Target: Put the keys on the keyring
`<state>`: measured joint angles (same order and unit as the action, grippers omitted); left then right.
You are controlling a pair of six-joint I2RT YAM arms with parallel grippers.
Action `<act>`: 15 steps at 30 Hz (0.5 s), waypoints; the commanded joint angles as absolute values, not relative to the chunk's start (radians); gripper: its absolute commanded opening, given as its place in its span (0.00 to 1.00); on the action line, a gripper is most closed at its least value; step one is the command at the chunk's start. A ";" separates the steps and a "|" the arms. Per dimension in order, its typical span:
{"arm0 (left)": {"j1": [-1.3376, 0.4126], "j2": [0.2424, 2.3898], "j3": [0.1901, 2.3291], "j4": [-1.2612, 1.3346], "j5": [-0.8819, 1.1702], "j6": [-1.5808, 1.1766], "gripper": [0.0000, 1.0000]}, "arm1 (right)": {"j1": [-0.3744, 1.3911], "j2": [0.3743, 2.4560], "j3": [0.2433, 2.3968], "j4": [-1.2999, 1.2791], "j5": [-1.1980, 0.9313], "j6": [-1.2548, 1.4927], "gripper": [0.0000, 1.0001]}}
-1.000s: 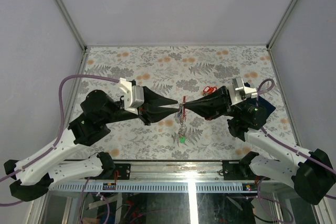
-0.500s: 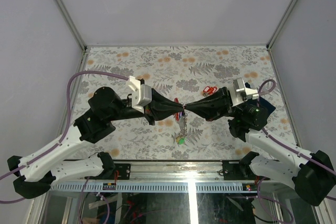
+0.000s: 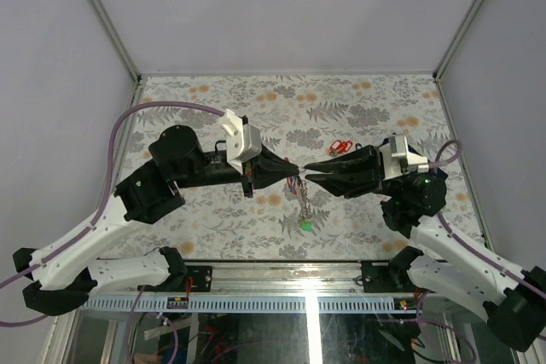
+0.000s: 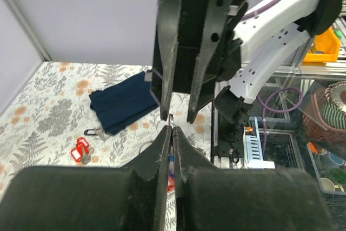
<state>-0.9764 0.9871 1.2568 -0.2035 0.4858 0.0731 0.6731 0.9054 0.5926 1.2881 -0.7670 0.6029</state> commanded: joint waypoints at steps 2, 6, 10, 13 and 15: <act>-0.982 1.018 1.394 -0.433 0.405 0.137 0.00 | 0.669 0.743 0.656 0.845 -0.663 0.267 0.34; -0.981 1.077 1.490 -0.579 0.348 0.157 0.00 | 0.669 0.657 0.672 0.616 -0.539 0.119 0.39; -0.979 1.159 1.576 -0.710 0.306 0.162 0.00 | 0.669 0.608 0.648 0.550 -0.425 0.070 0.42; -0.978 1.230 1.639 -0.822 0.272 0.173 0.00 | 0.669 0.591 0.638 0.515 -0.366 0.053 0.42; -0.977 1.266 1.655 -0.860 0.249 0.175 0.00 | 0.669 0.586 0.640 0.490 -0.342 0.045 0.42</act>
<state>-0.9764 1.2049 1.5963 -0.7193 0.3218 0.1509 0.6731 0.6006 0.6289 0.5701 -0.4629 0.1143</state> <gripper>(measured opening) 0.003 0.421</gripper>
